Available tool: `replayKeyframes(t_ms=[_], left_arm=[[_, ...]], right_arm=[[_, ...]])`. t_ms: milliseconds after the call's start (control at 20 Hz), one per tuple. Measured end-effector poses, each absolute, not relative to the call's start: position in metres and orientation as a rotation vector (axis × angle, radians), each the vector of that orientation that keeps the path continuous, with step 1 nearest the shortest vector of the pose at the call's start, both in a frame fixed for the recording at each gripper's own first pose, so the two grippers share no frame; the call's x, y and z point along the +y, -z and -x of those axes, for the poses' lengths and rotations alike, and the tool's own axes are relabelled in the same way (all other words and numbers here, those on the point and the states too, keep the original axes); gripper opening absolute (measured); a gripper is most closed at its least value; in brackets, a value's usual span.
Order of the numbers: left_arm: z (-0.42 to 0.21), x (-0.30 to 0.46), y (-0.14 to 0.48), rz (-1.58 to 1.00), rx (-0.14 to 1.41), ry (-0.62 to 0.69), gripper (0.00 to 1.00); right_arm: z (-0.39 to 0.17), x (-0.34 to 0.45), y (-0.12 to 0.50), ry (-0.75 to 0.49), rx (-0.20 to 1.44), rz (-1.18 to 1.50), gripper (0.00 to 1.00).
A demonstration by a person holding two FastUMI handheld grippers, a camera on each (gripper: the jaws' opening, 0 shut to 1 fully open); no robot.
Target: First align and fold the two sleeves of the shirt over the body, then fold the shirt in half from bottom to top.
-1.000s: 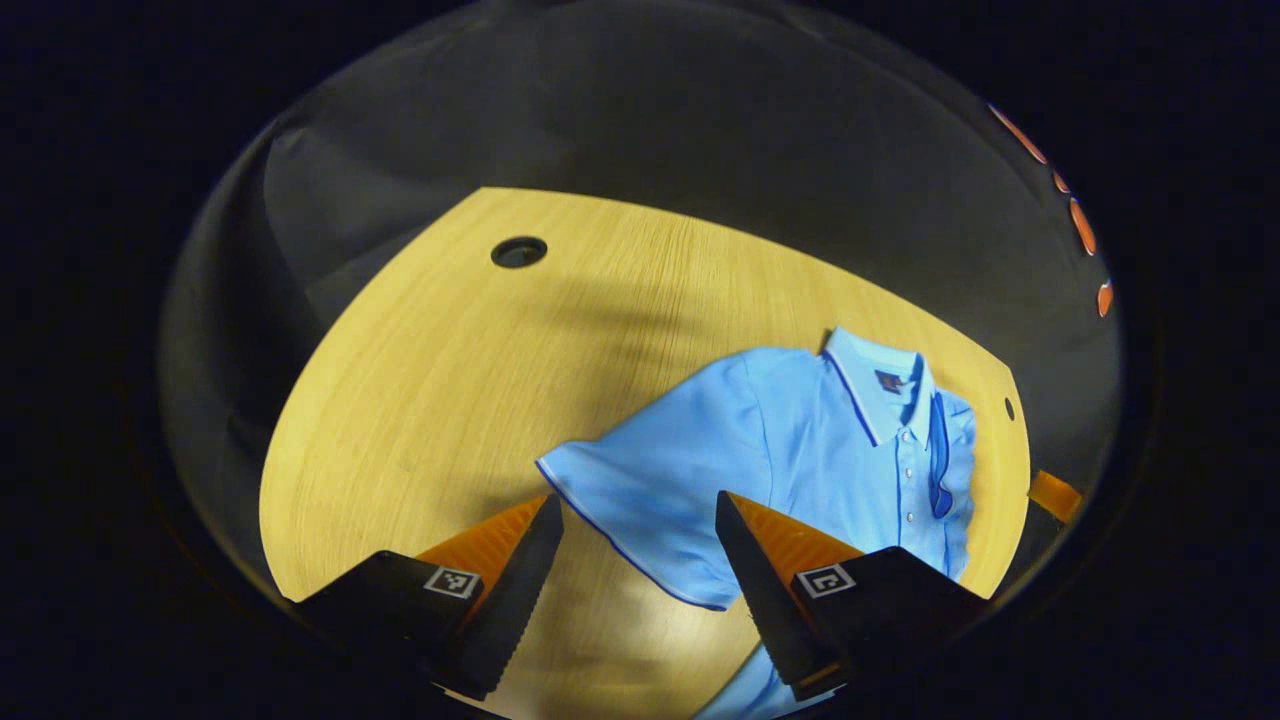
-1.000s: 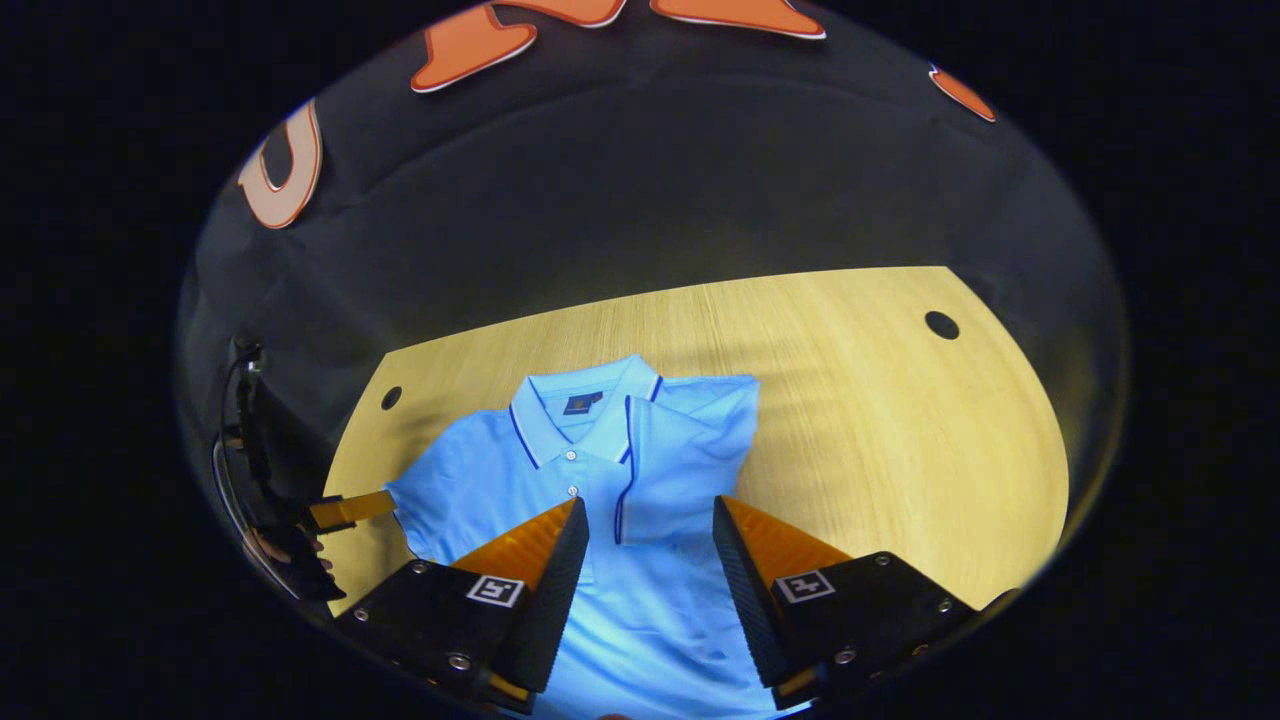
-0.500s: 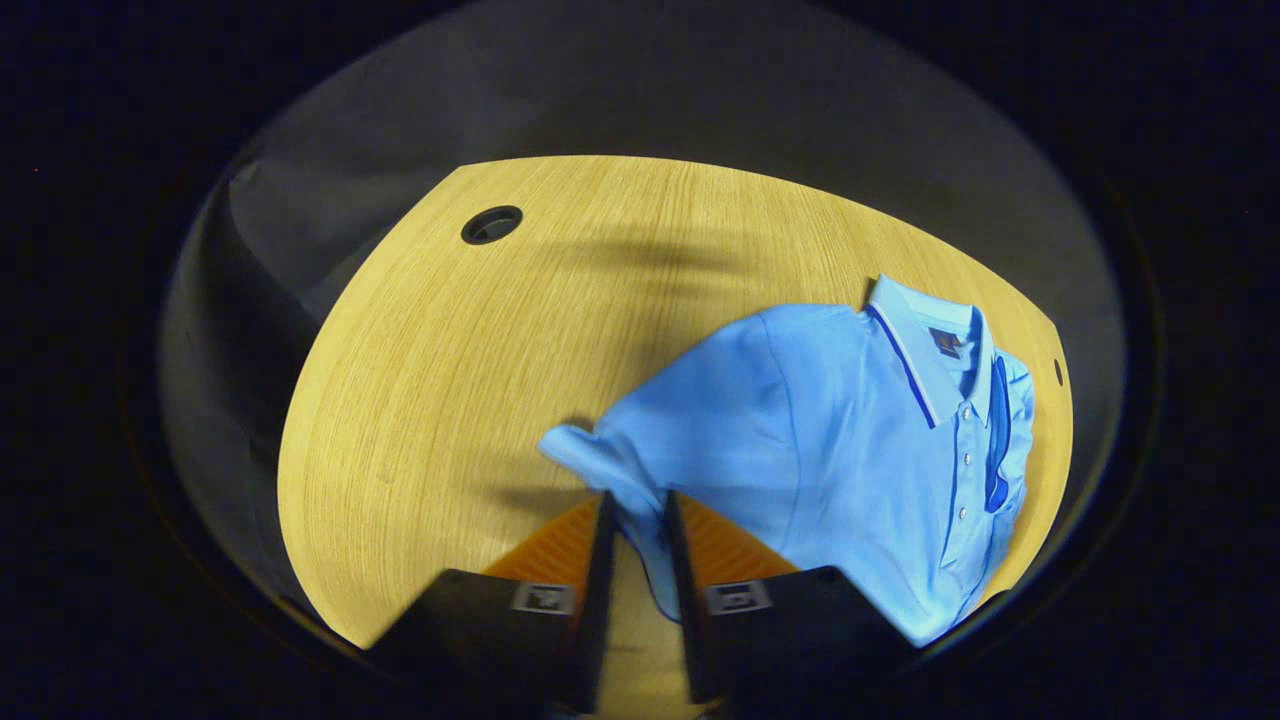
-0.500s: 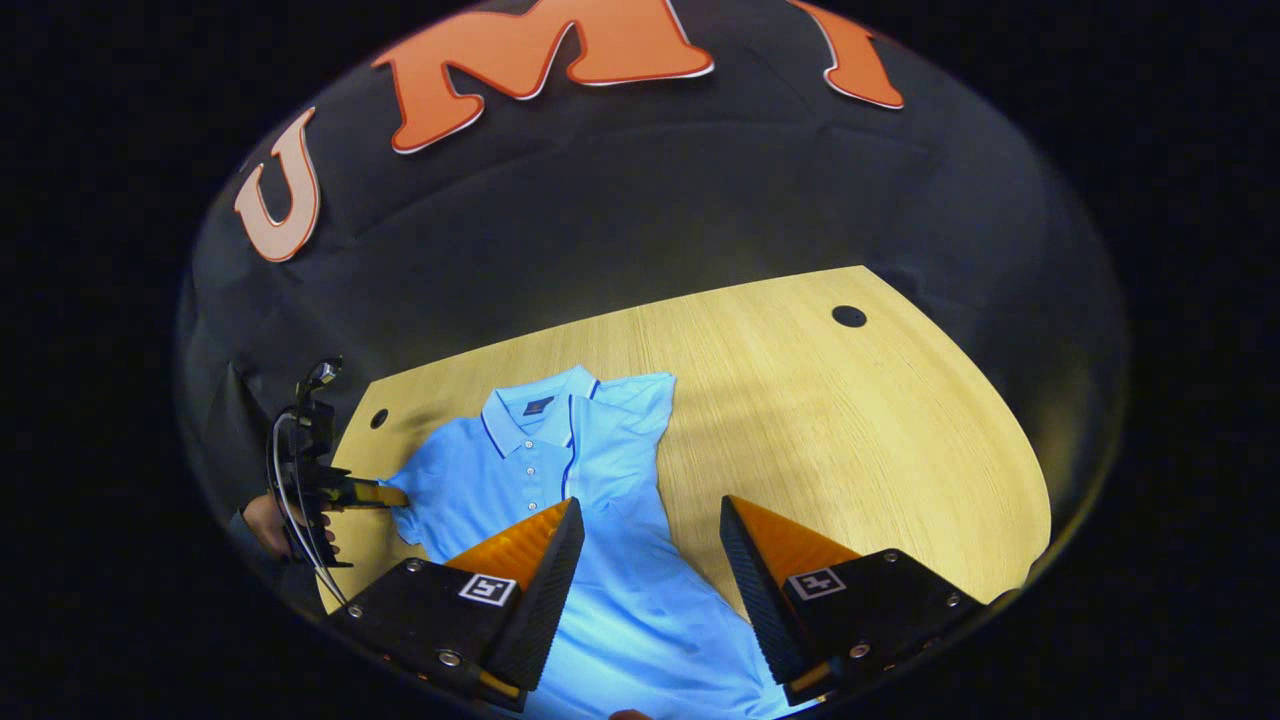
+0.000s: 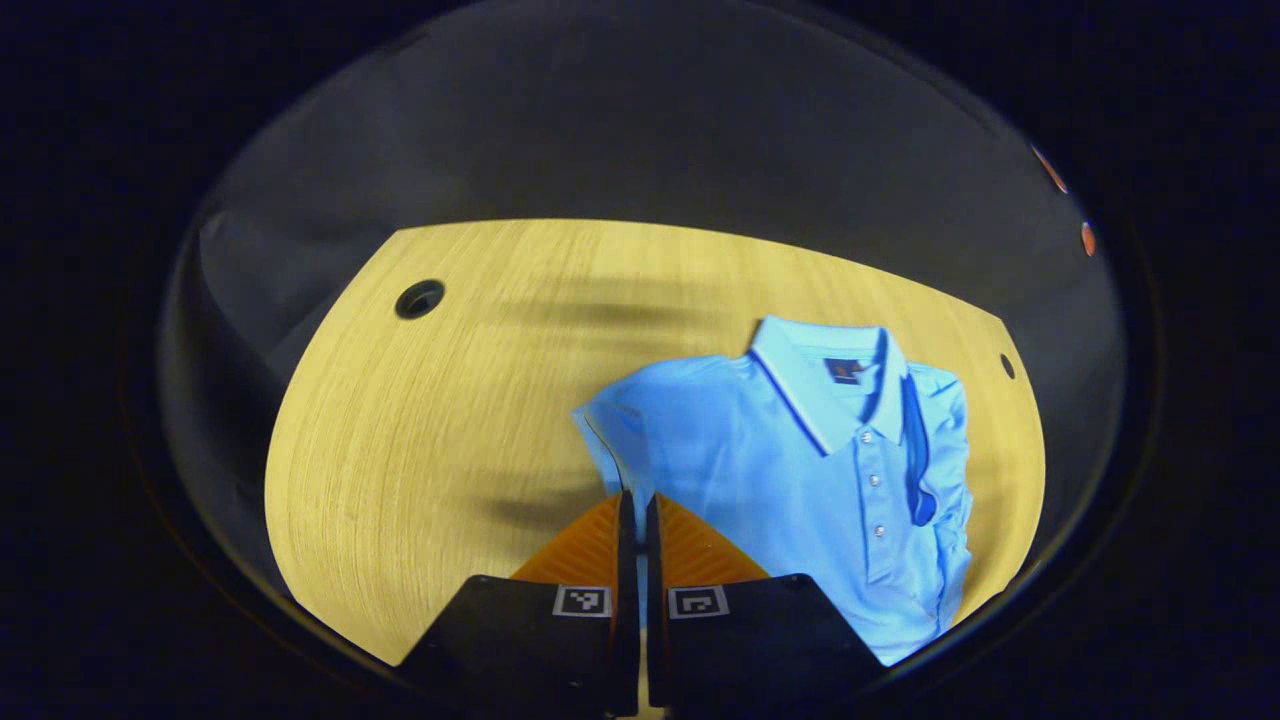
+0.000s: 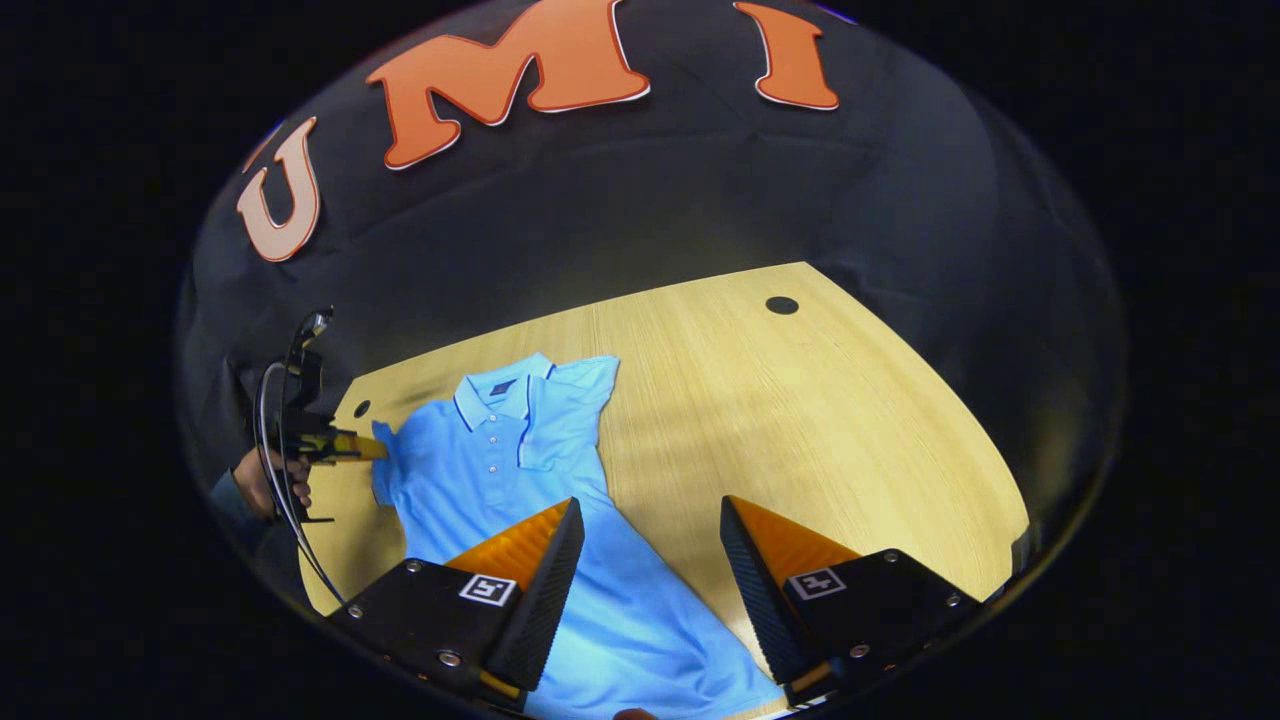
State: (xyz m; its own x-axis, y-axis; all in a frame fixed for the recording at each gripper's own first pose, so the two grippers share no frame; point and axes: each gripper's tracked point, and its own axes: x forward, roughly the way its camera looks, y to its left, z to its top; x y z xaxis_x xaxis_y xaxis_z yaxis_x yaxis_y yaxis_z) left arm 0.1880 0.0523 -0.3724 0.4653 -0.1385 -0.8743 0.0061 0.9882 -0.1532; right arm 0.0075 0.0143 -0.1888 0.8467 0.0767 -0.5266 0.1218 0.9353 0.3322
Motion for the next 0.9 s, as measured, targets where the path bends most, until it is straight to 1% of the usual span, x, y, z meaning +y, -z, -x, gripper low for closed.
replayKeyframes(t_ms=[250, 550, 600, 650, 750, 850, 900], left_arm=[[-0.205, -0.001, 0.345, 0.059, 1.006, 0.212, 0.07], [-0.204, -0.062, 0.335, 0.045, 0.987, 0.336, 0.07], [-0.204, -0.068, 0.333, 0.039, 0.989, 0.348, 0.09], [-0.202, -0.077, 0.333, 0.051, 0.989, 0.373, 0.1], [-0.197, -0.095, 0.33, 0.096, 0.993, 0.422, 0.13], [-0.185, -0.11, 0.323, 0.172, 0.993, 0.473, 0.22], [-0.18, -0.107, 0.322, 0.177, 0.99, 0.469, 0.39]], right_arm=[[0.021, 0.012, 0.211, 0.071, 0.589, -0.414, 0.83], [0.054, 0.01, 0.227, 0.122, 0.616, -0.432, 0.83], [0.058, 0.011, 0.231, 0.128, 0.625, -0.429, 0.83], [0.062, 0.011, 0.234, 0.132, 0.631, -0.424, 0.83], [0.071, 0.008, 0.238, 0.145, 0.641, -0.418, 0.83], [0.079, 0.011, 0.243, 0.143, 0.654, -0.424, 0.83], [0.082, 0.012, 0.246, 0.139, 0.662, -0.423, 0.84]])
